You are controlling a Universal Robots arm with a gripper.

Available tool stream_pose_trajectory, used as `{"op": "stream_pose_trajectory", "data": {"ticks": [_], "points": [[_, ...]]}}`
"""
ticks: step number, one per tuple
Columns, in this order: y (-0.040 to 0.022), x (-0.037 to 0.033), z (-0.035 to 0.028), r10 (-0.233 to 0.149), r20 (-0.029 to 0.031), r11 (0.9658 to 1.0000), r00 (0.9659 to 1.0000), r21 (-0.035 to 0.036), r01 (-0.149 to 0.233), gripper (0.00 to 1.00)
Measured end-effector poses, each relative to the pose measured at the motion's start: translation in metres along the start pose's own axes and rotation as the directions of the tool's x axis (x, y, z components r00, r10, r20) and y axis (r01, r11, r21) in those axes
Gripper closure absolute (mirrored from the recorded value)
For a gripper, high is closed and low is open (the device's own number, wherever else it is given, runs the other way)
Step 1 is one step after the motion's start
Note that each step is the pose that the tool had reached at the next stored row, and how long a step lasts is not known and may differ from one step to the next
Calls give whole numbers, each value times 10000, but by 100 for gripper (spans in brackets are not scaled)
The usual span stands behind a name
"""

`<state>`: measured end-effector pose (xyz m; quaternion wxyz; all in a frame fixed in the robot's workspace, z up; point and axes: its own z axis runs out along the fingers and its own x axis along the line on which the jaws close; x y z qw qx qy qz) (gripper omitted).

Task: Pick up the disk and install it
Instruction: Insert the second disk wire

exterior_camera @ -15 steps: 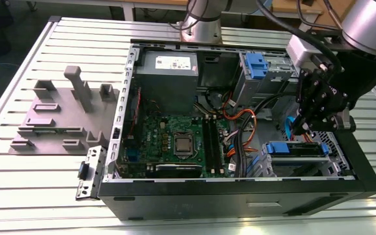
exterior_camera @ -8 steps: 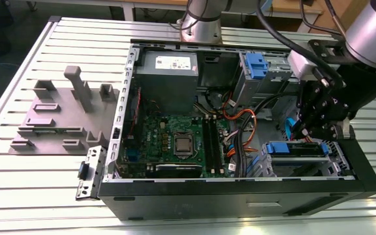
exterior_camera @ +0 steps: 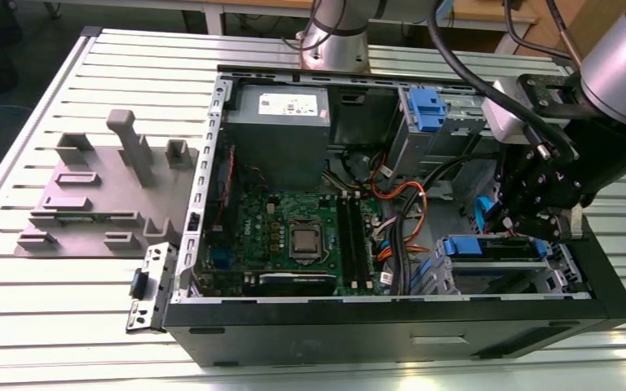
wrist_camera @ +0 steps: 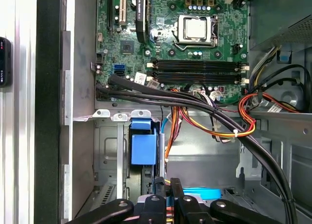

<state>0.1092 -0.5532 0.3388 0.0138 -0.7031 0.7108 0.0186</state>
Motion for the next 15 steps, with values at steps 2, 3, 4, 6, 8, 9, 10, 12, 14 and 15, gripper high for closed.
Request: {"op": "stream_pose_trajectory", "data": {"ticks": [2,3,4,6,8,9,10,12,14,15], "points": [[0,14,5,0,0,10000,10000,0,0,84],[0,14,5,0,0,10000,10000,0,0,84],[0,15,5,0,1,10000,10000,0,0,84],[0,18,5,0,0,10000,10000,0,0,84],[-1,22,4,0,-1,10000,10000,0,0,84],[-1,26,4,0,0,10000,10000,0,0,84],[-1,31,5,0,0,10000,10000,0,0,84],[0,42,6,-1,1,10000,10000,0,1,84],[0,59,7,0,0,10000,10000,3,0,84],[-1,67,8,0,0,10000,10000,5,0,84]]}}
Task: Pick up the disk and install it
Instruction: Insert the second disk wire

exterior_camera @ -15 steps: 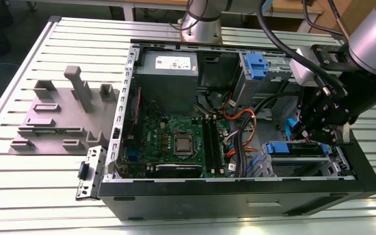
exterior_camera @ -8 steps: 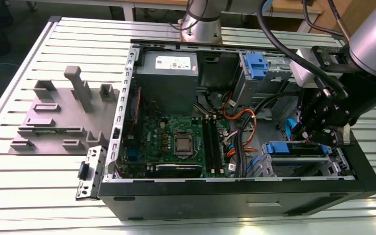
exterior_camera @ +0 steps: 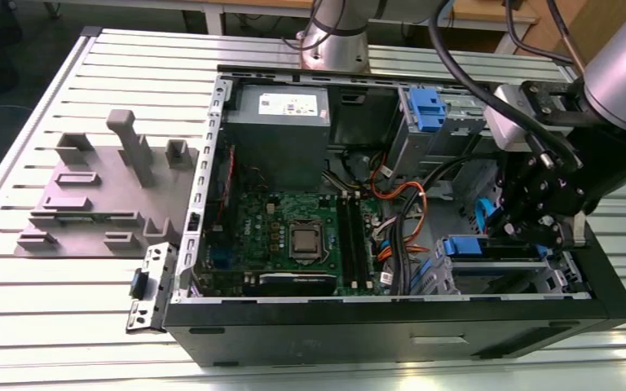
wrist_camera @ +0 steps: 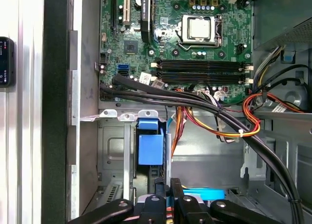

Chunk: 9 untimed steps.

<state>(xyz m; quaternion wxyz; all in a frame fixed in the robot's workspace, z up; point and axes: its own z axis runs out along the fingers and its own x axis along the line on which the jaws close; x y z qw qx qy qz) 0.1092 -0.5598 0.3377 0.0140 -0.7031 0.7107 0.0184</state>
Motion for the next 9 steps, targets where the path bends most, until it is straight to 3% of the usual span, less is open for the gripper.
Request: {"op": "stream_pose_trajectory", "data": {"ticks": [4,9], "points": [[-1,17,6,-2,2,10000,10000,30,2,84],[4,26,12,-9,5,9999,10000,135,9,84]]}}
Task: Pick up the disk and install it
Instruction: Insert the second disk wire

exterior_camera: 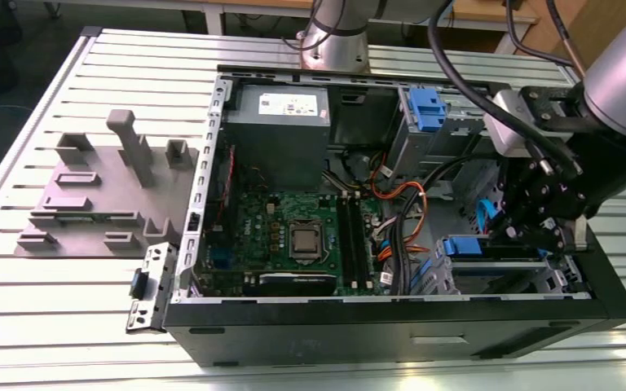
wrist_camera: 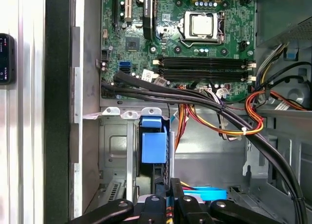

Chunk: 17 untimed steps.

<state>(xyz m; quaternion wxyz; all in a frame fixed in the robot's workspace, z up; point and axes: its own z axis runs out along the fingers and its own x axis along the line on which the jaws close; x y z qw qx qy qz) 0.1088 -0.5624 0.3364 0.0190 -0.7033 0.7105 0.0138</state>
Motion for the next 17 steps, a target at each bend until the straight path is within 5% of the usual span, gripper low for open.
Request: {"op": "stream_pose_trajectory", "data": {"ticks": [17], "points": [[2,24,19,-1,2,10000,10000,31,1,84]]}}
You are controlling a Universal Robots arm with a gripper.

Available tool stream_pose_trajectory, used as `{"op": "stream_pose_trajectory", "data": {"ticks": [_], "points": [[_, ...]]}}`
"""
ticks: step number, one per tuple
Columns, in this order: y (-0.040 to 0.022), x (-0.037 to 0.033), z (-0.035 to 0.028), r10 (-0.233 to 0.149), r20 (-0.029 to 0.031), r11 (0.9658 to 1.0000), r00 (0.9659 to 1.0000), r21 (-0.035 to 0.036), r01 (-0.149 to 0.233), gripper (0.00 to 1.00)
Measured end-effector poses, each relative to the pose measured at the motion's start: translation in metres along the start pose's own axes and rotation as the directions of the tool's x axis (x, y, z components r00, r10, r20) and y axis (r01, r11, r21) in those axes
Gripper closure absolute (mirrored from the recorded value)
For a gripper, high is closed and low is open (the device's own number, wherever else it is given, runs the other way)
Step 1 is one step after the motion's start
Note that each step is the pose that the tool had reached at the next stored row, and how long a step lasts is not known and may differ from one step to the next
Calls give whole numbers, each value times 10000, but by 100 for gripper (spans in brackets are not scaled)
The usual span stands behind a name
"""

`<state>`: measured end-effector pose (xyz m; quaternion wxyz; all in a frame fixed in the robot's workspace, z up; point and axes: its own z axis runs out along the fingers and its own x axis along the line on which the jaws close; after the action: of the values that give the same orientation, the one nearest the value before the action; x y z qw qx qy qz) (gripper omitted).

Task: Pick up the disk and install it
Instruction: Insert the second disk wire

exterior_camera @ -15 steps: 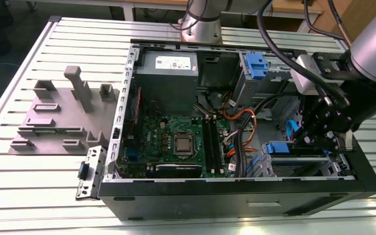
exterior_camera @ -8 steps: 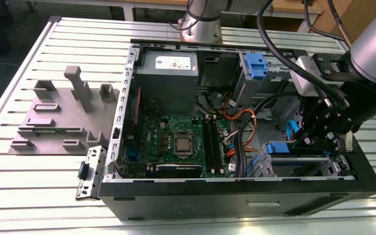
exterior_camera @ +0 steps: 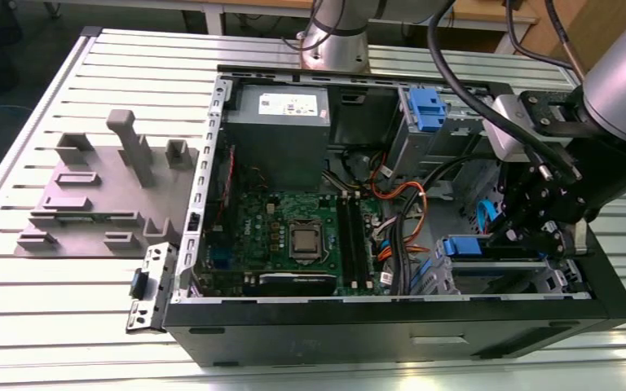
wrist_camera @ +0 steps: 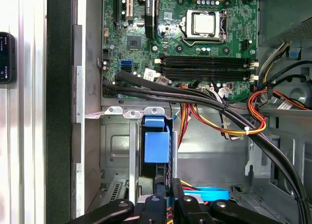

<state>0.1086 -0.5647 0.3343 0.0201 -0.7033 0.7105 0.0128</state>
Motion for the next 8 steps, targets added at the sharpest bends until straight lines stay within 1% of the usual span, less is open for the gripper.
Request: {"op": "stream_pose_trajectory", "data": {"ticks": [8], "points": [[0,8,15,-1,1,10000,10000,0,1,84]]}}
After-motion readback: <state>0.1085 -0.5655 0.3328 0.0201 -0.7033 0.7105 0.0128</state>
